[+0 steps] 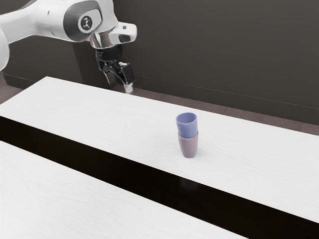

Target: Place the left cup onto the right cup

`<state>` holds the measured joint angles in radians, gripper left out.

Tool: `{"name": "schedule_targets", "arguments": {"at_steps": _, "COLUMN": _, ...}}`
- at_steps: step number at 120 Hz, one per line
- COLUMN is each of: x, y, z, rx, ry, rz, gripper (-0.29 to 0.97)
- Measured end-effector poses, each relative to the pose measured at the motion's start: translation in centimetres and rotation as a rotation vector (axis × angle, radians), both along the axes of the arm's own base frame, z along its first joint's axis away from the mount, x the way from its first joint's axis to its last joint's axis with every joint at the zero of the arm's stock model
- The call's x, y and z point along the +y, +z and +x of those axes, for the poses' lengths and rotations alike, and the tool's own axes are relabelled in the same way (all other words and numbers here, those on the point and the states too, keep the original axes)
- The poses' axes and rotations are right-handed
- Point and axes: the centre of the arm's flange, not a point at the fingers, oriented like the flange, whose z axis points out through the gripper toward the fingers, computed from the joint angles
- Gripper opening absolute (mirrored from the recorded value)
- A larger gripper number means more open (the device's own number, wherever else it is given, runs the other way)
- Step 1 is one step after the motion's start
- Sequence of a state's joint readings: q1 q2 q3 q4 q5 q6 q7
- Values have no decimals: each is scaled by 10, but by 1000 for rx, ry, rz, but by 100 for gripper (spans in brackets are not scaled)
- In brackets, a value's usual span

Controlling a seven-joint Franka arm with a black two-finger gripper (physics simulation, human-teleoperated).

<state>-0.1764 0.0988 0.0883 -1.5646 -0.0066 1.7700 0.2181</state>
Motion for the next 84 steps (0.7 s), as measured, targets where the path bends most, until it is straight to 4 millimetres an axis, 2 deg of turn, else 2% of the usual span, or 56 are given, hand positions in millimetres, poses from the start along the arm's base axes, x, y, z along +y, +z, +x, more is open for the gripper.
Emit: {"name": "schedule_targets", "arguments": {"at_steps": 84, "x": 1, "y": 3, "z": -8, "rx": 32, "ry": 2, "rz": -2, "gripper": 68}}
